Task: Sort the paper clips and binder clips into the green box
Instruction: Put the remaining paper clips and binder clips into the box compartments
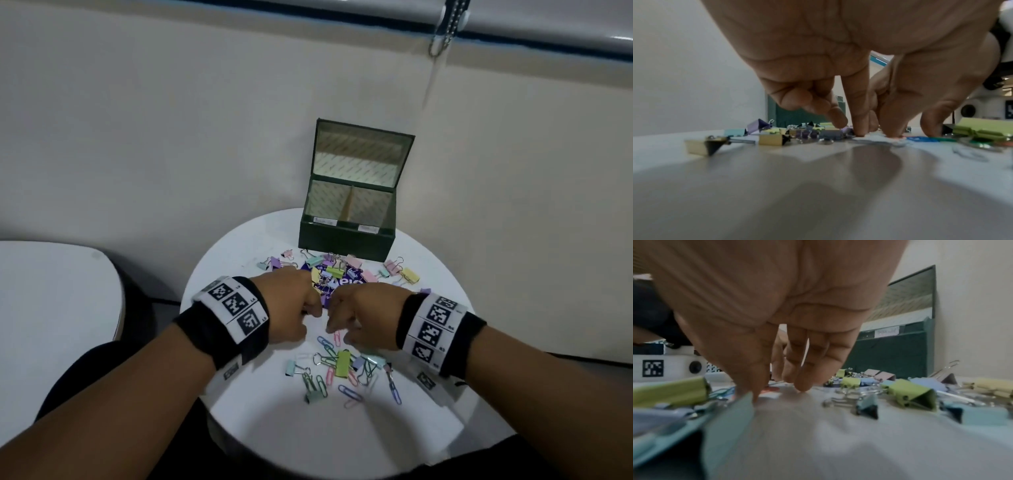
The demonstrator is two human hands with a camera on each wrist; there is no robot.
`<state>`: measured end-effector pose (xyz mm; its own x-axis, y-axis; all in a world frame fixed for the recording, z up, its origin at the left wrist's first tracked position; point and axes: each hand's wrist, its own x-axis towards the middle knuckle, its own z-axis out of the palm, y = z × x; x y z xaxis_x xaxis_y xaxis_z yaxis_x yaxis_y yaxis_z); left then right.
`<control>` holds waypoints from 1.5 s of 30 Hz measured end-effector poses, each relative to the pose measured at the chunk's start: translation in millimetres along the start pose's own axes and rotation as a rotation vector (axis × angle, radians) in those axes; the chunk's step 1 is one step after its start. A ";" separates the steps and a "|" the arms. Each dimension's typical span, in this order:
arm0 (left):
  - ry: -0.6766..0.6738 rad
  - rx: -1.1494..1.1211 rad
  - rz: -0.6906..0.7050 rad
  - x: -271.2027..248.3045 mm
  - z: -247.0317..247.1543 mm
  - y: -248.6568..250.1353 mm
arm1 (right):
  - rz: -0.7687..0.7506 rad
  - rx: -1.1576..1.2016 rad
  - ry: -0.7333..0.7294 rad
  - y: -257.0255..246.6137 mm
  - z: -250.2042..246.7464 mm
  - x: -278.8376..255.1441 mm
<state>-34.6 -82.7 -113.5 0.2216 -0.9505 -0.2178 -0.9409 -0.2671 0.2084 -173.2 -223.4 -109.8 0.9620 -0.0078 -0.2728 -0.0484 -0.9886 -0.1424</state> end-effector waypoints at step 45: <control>0.063 0.091 0.078 1.8 15.7 -3.4 | 0.146 0.108 -0.167 -5.2 -5.8 21.1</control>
<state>-35.0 -81.0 -129.5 0.1597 -0.9767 -0.1432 -0.9746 -0.1791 0.1348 -151.1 -219.3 -109.3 0.8854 -0.1152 -0.4504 -0.2205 -0.9570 -0.1887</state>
